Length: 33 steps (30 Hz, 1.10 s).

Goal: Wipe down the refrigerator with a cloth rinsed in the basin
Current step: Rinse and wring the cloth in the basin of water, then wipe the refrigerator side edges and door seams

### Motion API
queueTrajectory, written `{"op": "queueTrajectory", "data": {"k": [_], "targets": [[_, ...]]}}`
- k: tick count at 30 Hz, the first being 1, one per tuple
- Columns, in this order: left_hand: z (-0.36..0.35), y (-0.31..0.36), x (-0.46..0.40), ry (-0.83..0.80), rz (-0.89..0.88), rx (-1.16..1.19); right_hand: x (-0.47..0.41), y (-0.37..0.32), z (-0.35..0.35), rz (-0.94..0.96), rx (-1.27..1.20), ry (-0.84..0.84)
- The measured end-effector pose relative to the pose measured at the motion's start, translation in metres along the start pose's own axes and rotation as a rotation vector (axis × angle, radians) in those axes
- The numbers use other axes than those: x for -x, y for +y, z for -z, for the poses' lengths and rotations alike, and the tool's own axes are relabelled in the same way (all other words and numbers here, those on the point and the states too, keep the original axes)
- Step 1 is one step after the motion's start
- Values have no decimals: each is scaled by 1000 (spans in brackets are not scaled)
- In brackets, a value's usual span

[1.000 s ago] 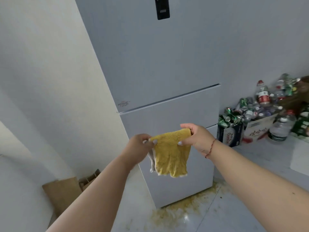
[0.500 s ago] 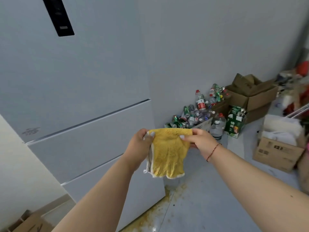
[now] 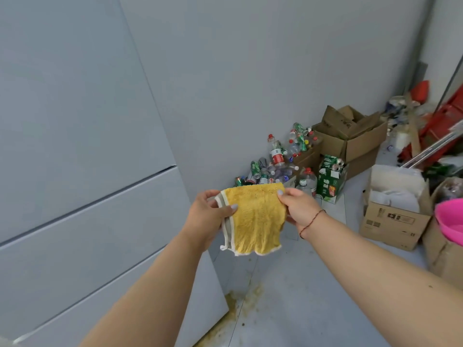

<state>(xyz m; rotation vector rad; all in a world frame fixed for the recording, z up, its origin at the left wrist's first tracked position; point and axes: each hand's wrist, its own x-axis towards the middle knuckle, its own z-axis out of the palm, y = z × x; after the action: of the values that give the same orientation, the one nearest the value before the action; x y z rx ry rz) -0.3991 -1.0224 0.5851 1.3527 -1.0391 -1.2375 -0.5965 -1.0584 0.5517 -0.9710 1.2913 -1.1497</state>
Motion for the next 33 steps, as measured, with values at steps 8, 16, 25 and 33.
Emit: {"op": "queueTrajectory", "data": {"k": [8,16,25,33], "targets": [[-22,14,-103,-30,-19,43,-82,1,-24,-274,-17,-101],[-33,30,-190,-119,120,213,-161,-21,-12,-428,-213,-177],[-64,38,-283,-51,154,305,-303,-62,-7,-136,-84,-237],[-110,23,-345,192,113,376,-399,-113,6,76,126,-417]]}}
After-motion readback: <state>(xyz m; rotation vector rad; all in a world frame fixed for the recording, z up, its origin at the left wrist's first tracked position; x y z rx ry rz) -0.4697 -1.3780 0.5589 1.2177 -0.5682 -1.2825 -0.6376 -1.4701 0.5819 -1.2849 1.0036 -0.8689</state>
